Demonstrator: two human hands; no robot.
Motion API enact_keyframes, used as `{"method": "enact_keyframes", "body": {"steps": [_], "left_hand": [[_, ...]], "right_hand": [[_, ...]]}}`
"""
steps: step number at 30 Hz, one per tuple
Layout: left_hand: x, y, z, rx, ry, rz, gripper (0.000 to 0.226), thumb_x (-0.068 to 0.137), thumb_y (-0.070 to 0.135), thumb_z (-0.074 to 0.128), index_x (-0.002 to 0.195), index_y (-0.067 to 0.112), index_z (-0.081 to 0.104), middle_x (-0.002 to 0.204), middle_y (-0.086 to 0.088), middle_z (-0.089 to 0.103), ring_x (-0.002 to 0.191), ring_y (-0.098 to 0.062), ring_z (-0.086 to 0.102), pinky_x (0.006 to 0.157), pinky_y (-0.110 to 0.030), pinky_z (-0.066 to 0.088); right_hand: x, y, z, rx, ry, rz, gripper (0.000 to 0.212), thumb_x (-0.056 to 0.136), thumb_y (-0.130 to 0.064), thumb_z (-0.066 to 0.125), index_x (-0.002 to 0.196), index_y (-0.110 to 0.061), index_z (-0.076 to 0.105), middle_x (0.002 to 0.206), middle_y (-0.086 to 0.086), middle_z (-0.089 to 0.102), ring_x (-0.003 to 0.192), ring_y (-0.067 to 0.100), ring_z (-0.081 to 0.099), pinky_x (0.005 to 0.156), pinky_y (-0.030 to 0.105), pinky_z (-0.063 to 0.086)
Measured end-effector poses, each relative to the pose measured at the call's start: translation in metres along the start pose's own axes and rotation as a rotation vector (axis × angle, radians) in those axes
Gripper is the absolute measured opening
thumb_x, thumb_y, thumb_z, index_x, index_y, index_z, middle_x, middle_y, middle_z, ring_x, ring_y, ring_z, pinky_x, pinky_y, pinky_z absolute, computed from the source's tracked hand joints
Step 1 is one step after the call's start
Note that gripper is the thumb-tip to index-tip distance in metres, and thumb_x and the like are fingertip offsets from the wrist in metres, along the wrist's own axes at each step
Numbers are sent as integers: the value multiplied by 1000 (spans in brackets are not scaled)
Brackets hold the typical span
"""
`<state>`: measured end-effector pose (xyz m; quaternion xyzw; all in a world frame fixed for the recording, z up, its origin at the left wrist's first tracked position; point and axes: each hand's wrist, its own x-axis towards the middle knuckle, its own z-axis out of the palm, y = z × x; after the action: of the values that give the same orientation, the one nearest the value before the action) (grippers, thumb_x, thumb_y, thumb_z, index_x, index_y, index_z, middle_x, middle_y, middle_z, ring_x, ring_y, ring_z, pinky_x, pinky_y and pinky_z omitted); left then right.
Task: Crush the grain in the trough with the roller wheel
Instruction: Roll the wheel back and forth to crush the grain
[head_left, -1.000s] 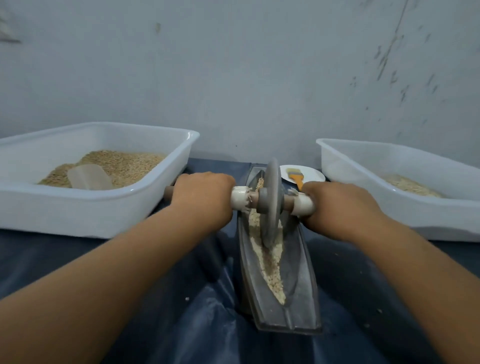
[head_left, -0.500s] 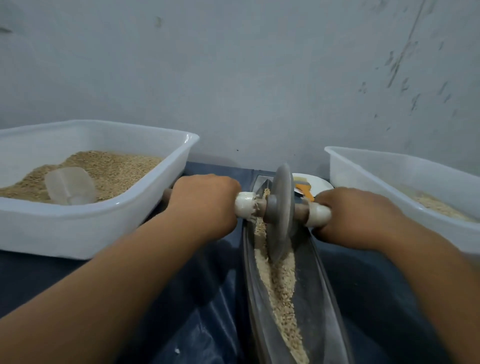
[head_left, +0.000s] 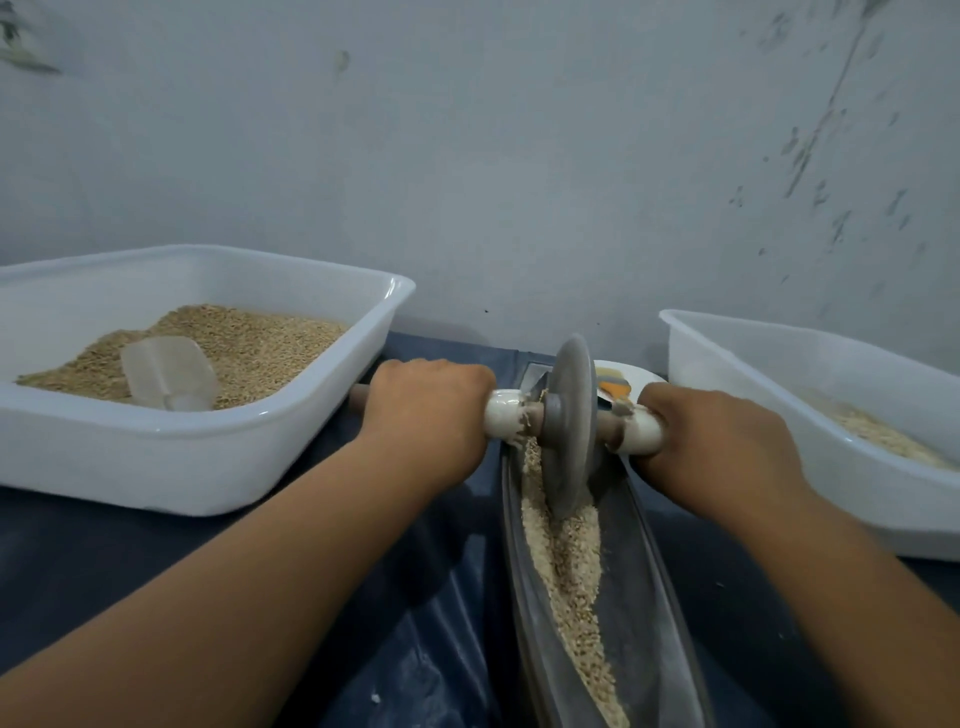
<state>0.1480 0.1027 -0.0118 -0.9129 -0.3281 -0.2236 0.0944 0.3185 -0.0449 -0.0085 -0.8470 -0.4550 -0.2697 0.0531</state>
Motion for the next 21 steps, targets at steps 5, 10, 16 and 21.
{"method": "enact_keyframes", "body": {"steps": [5,10,16,21], "left_hand": [[-4,-2,-4,-23,-62,38,17,83,29,62,88,35,47,70,10,43,70,-13,46,60,-32,28],[8,0,-3,-4,-76,54,19,83,28,63,89,33,46,74,9,46,75,-15,49,72,-34,37],[45,8,-12,18,-153,43,22,80,30,68,98,27,54,80,4,50,78,-18,50,75,-35,40],[36,0,-11,-6,-339,79,29,78,28,70,104,27,58,88,4,59,85,-18,59,81,-37,50]], "right_hand": [[-7,15,-4,122,-248,-19,19,69,-48,60,74,-32,52,69,-10,60,65,7,56,56,28,46],[9,17,-2,172,-318,-28,15,70,-43,63,71,-30,54,69,-10,61,67,7,58,61,29,49],[55,19,-8,251,-531,-37,20,73,-28,75,74,-27,56,82,-7,64,79,15,63,75,32,50],[28,21,-7,142,-463,-74,12,69,-36,65,74,-32,55,76,-8,65,73,10,63,71,34,55]]}}
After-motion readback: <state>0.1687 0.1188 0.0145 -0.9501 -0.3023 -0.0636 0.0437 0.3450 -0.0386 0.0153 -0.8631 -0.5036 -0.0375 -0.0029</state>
